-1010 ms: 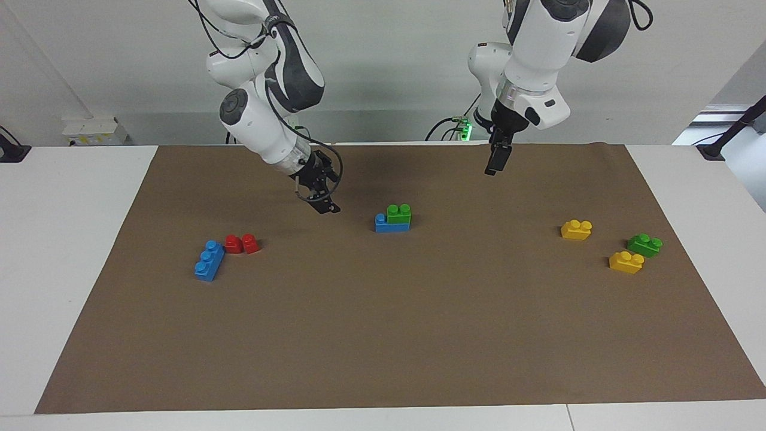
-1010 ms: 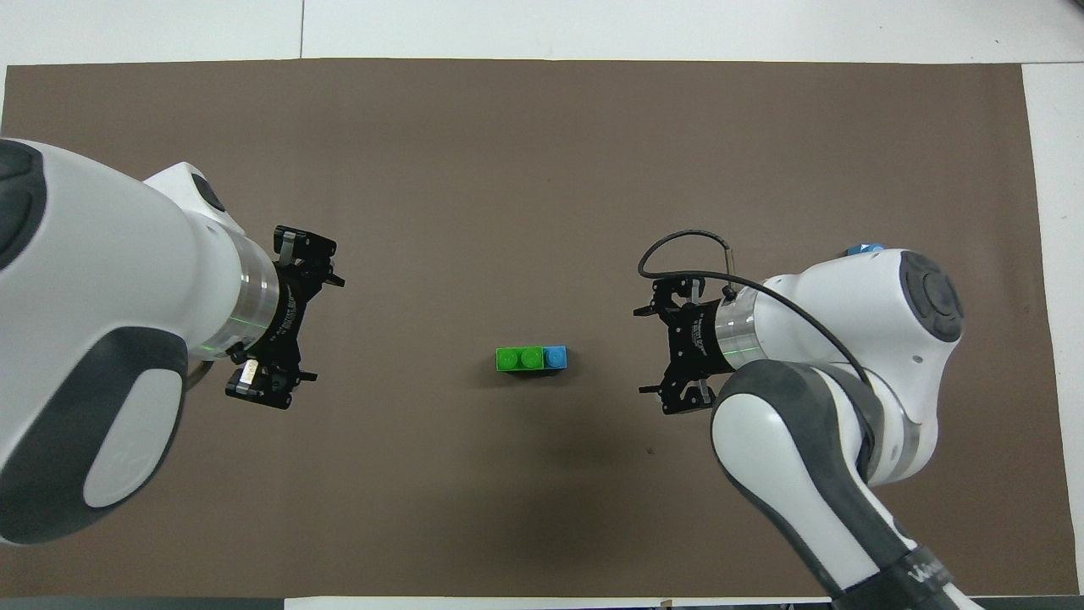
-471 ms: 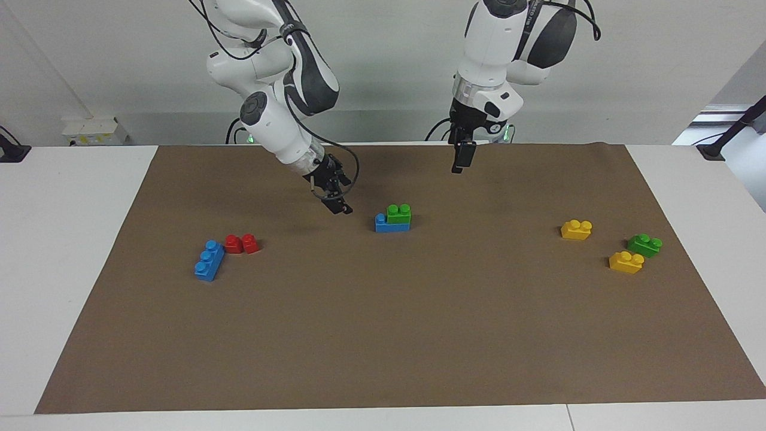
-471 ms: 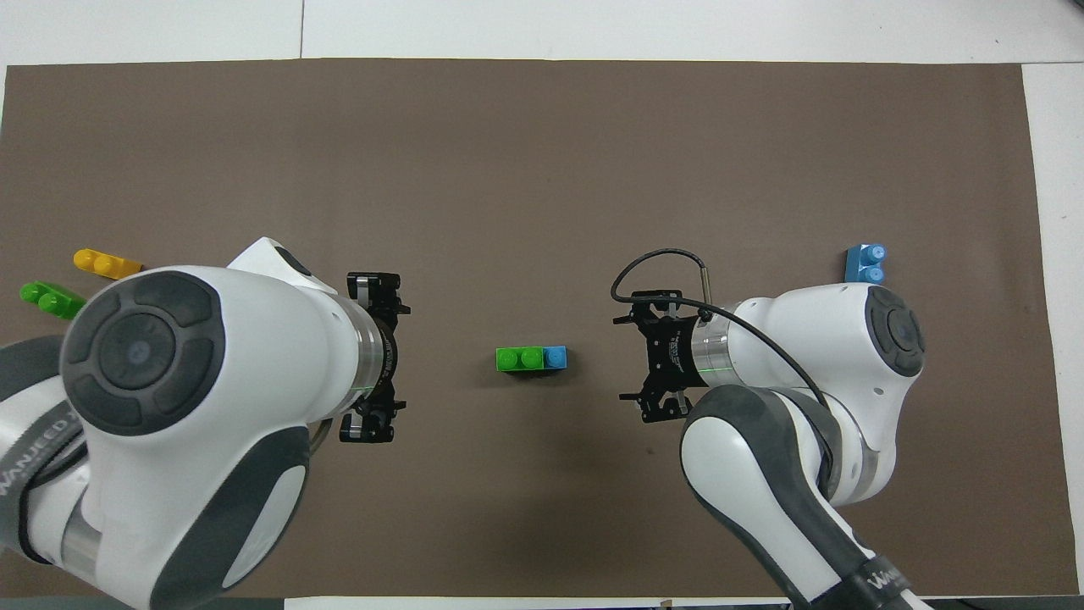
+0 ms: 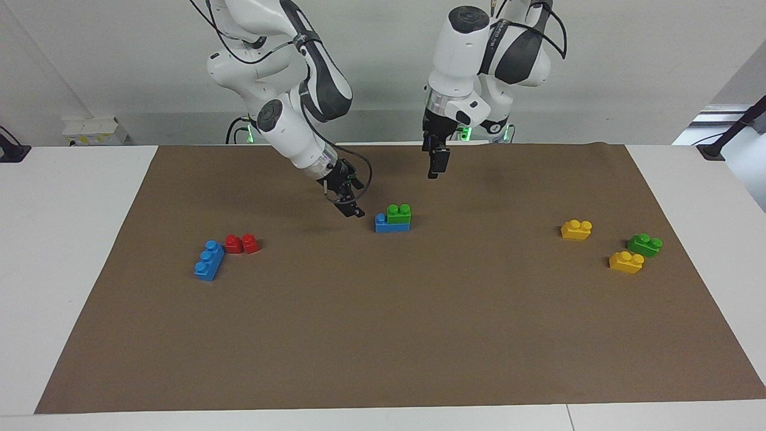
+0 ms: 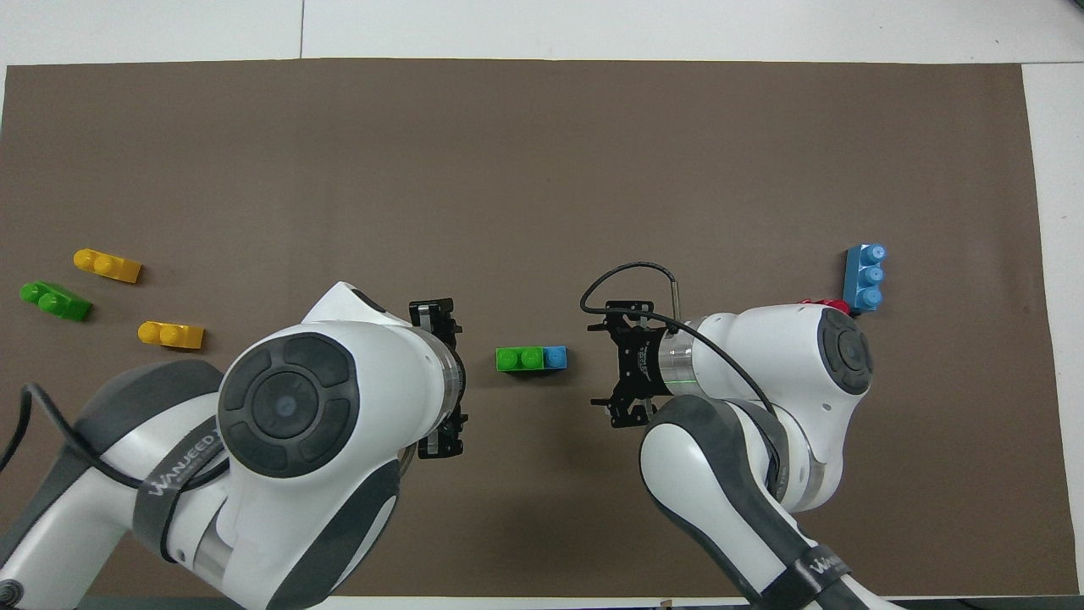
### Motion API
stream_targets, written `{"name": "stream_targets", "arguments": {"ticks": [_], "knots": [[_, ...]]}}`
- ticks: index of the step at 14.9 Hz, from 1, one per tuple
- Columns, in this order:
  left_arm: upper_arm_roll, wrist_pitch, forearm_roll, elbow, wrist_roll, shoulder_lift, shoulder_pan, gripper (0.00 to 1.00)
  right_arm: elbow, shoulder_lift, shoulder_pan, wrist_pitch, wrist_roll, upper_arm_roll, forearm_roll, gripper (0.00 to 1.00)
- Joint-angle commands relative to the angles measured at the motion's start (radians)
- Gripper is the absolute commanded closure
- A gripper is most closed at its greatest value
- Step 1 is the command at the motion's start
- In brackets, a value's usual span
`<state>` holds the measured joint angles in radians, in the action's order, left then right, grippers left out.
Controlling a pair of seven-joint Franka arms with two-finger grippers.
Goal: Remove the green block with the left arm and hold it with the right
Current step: 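Bring the left gripper to the green end while the right gripper reaches the blue end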
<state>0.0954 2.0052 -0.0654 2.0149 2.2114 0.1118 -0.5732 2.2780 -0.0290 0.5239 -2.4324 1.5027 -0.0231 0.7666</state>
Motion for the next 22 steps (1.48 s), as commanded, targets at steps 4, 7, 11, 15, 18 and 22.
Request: {"name": "stream_targets", "arguments": {"ticks": [4, 7, 11, 15, 18, 22], "knots": [[-0.017, 0.084, -0.014, 0.011, 0.065, -0.087, -0.057, 0.00, 0.012, -0.052, 0.050, -0.082, -0.029, -0.001, 0.046, 0.03], [-0.017, 0.135, -0.014, 0.030, 0.117, -0.110, -0.063, 0.00, 0.012, -0.080, 0.062, -0.120, -0.029, -0.001, 0.049, 0.03], [-0.017, 0.178, -0.014, 0.051, 0.143, -0.144, -0.074, 0.00, 0.006, -0.120, 0.076, -0.172, -0.070, -0.001, 0.124, 0.03], [-0.020, 0.219, -0.014, 0.045, 0.148, -0.184, -0.070, 0.00, -0.006, -0.155, 0.103, -0.217, -0.087, -0.001, 0.168, 0.03], [-0.020, 0.236, -0.014, 0.048, 0.151, -0.190, -0.057, 0.00, -0.020, -0.183, 0.103, -0.227, -0.104, 0.000, 0.169, 0.03], [-0.020, 0.265, -0.014, 0.051, 0.162, -0.213, -0.054, 0.00, -0.029, -0.215, 0.128, -0.264, -0.108, 0.000, 0.200, 0.03]]}}
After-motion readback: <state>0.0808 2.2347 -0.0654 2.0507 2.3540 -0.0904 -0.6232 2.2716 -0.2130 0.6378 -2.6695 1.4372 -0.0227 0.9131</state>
